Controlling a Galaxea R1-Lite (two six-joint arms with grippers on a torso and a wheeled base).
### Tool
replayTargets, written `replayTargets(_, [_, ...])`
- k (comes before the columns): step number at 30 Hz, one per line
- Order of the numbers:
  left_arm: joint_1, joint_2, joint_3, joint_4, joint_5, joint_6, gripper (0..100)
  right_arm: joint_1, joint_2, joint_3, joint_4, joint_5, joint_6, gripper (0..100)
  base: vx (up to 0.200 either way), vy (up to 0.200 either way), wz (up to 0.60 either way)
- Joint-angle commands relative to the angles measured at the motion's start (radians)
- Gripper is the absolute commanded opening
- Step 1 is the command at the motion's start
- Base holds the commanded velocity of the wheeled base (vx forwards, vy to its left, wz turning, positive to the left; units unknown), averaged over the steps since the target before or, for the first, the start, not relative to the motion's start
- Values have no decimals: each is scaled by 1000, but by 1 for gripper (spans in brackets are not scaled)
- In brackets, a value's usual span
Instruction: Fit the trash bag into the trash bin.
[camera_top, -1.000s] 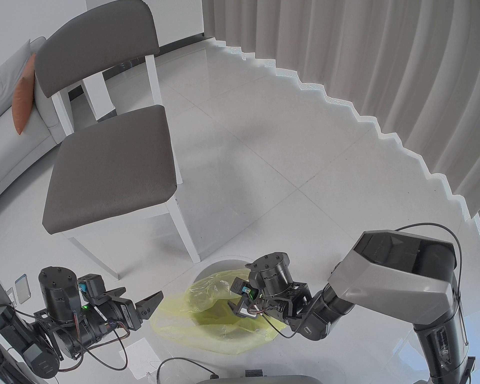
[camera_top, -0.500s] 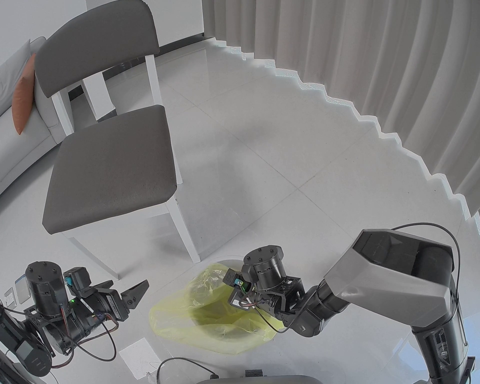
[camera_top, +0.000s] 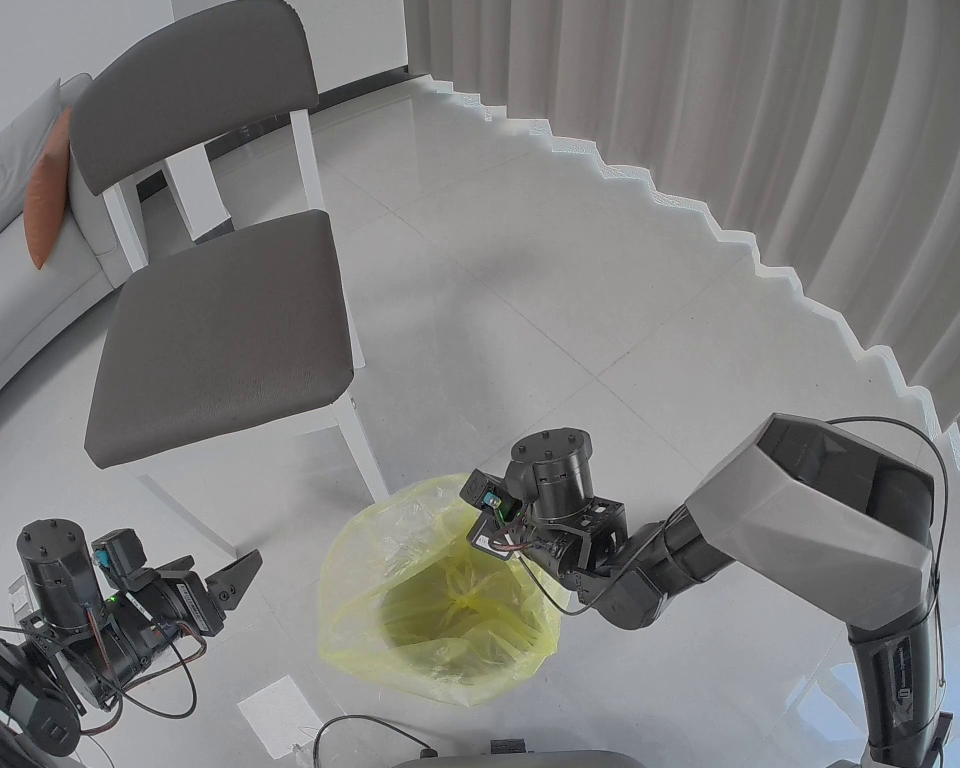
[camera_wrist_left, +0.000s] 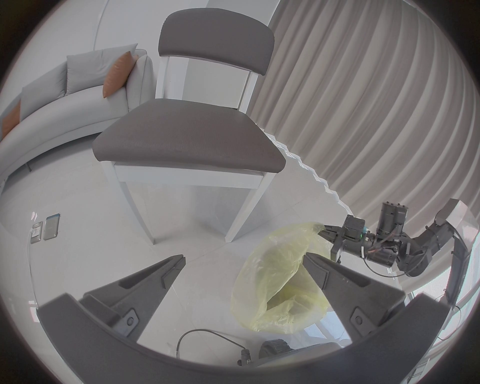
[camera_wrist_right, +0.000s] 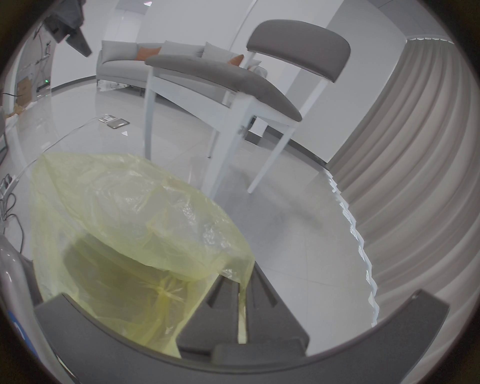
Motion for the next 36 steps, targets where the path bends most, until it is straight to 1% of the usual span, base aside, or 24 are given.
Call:
replayTargets(1, [3,-77,18,45,-2,-5,100,-50,86,-72,8,1,-8,0,0,0,0])
replayTargets(11, [-8,-104,18,68,-2,-25,100,-62,181,-230,107,0,1,0,0,0,0])
replayTargets(17, [-57,-155,18,142,4,-112,100,-63,211,-269,114,-3,9,0,0,0,0])
replayTargets(18, [-60,-150,18,143,4,-118,100,-65,214,-286,114,-3,10,100,0,0,0])
replayTargets(22, [-76,-130,10,131,4,-118,100,-69,214,-316,109,-9,27,100,0,0,0])
replayTargets(25, [-123,-91,-21,129,10,-120,100,-69,201,-316,101,-15,29,100,0,0,0])
replayTargets(26, [-126,-89,-24,129,12,-120,100,-69,199,-316,101,-15,29,100,0,0,0])
replayTargets(29, [-162,-8,-105,128,39,-120,100,-69,145,-287,89,-15,35,100,0,0,0])
replayTargets(31, [-166,6,-123,128,46,-118,100,-71,130,-273,78,-15,36,100,0,0,0])
replayTargets(33, [-195,69,-205,131,66,-112,100,-86,67,-187,-5,-15,46,100,0,0,0])
replayTargets(35, [-208,95,-229,142,82,-109,100,-97,49,-158,-40,-15,53,100,0,0,0])
replayTargets(36, [-221,152,-258,146,115,-92,100,-120,17,-109,-78,-14,87,100,0,0,0])
